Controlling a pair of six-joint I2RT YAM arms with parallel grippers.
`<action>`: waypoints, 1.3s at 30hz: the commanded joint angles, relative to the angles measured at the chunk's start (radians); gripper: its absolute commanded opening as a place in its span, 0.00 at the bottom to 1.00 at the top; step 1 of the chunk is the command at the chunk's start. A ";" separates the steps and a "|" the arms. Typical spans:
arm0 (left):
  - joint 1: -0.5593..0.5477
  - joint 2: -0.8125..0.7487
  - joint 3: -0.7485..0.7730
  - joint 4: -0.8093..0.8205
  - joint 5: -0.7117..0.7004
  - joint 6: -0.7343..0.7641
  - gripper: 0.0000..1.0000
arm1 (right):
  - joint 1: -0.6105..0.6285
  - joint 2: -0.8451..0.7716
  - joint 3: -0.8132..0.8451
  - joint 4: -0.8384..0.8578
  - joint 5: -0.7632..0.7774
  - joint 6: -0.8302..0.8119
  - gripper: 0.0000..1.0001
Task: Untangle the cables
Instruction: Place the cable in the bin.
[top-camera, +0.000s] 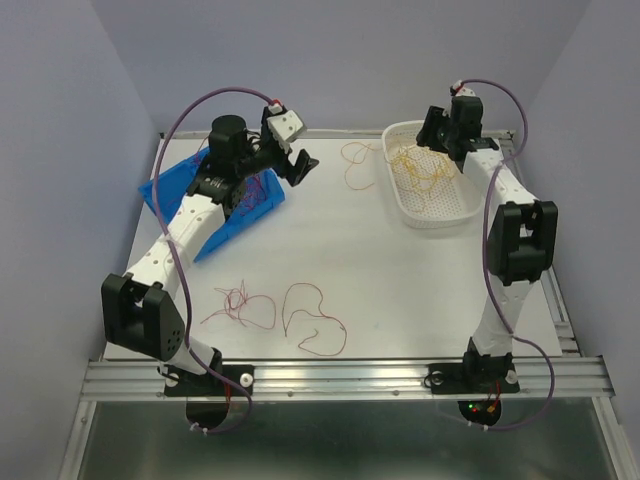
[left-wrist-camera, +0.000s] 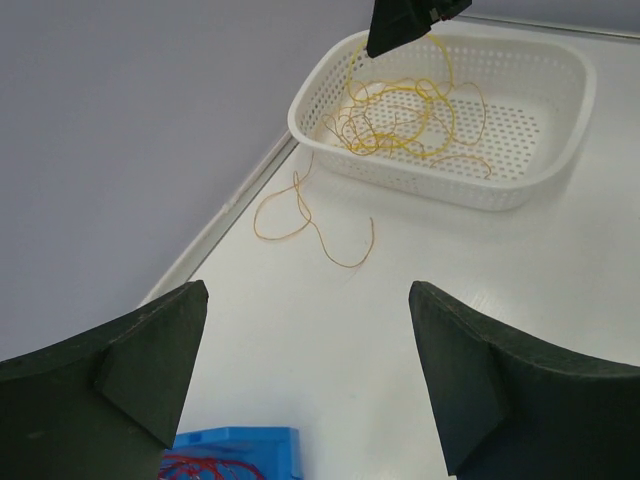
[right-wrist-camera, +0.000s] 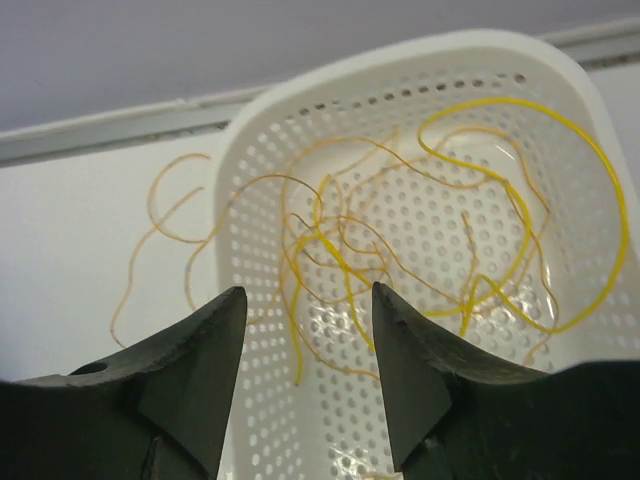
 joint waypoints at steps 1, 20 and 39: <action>-0.011 -0.003 0.023 0.043 -0.020 0.025 0.95 | 0.008 -0.070 -0.051 -0.128 0.235 -0.020 0.61; -0.166 0.915 0.962 -0.385 -0.353 0.048 0.96 | 0.011 -0.320 -0.277 -0.012 0.174 0.005 0.70; -0.184 1.044 0.962 -0.334 -0.393 0.076 0.56 | 0.011 -0.393 -0.352 0.070 0.094 0.011 0.70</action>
